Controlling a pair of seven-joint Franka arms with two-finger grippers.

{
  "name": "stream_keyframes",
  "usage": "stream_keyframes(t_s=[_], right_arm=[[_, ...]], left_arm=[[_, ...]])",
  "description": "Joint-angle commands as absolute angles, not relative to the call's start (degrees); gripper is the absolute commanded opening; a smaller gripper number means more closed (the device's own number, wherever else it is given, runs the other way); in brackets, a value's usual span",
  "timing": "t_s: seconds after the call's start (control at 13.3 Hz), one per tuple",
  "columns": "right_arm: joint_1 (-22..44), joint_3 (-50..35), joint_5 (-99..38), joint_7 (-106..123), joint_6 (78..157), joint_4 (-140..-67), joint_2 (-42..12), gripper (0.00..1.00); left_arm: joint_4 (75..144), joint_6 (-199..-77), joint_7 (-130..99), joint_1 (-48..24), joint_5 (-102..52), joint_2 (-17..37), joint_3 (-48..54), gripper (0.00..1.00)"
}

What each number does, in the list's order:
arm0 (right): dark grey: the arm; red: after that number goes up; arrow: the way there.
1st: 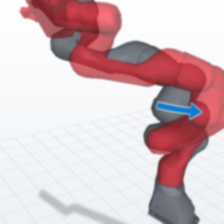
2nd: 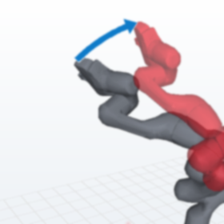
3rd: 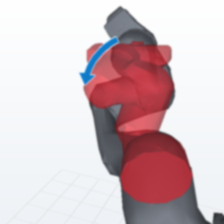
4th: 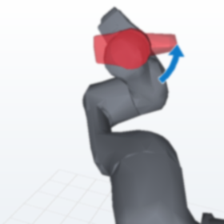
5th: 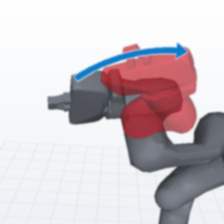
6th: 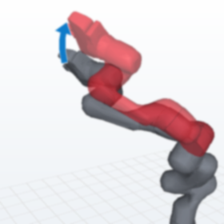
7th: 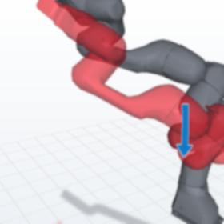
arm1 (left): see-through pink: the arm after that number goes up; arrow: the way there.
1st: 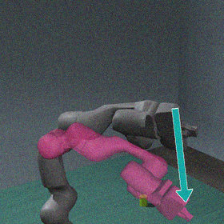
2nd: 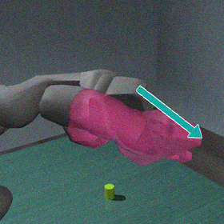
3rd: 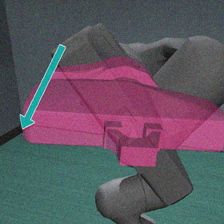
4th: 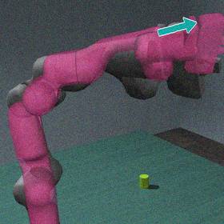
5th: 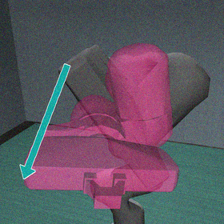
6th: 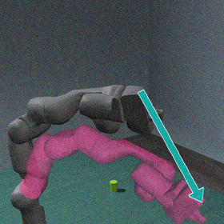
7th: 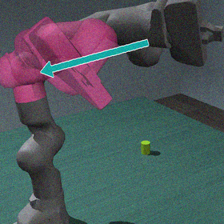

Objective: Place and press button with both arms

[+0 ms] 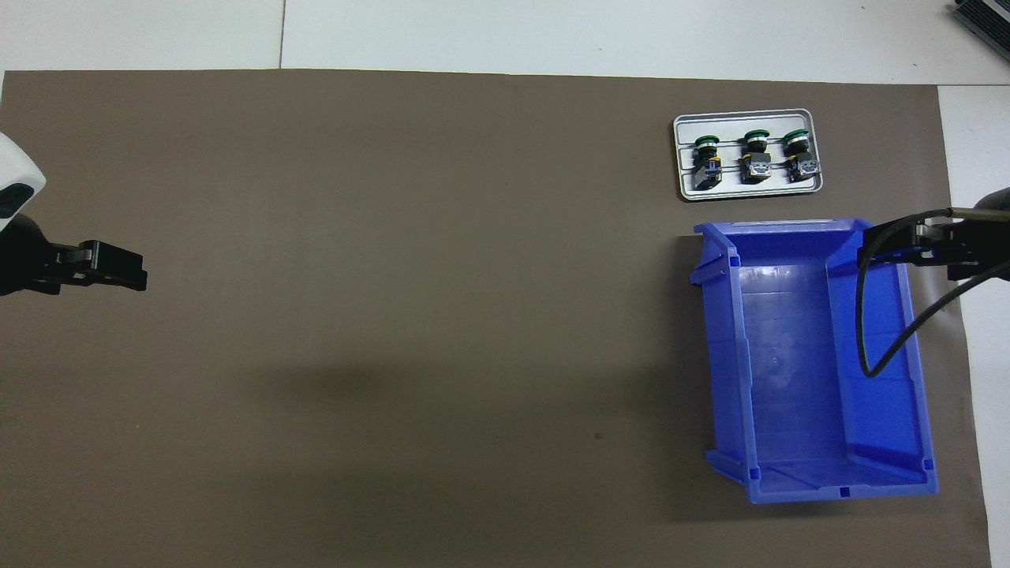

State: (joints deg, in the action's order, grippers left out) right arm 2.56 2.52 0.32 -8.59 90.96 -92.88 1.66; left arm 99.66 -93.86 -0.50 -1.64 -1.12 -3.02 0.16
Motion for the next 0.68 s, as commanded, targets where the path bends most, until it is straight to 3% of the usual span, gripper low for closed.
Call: stream_keyframes(t_s=[0.0, 0.6], right_arm=[[1.8, 2.3, -0.5, -7.6, 91.6, -94.4, 2.9, 1.00], [2.2, 2.2, -0.6, -7.3, 92.3, -94.3, 2.9, 1.00]], left_arm=[[101.9, -94.8, -1.0, -0.9, -0.3, -4.9, 0.7, 1.00], [101.9, -94.8, -1.0, -0.9, -0.3, -4.9, 0.7, 1.00]])
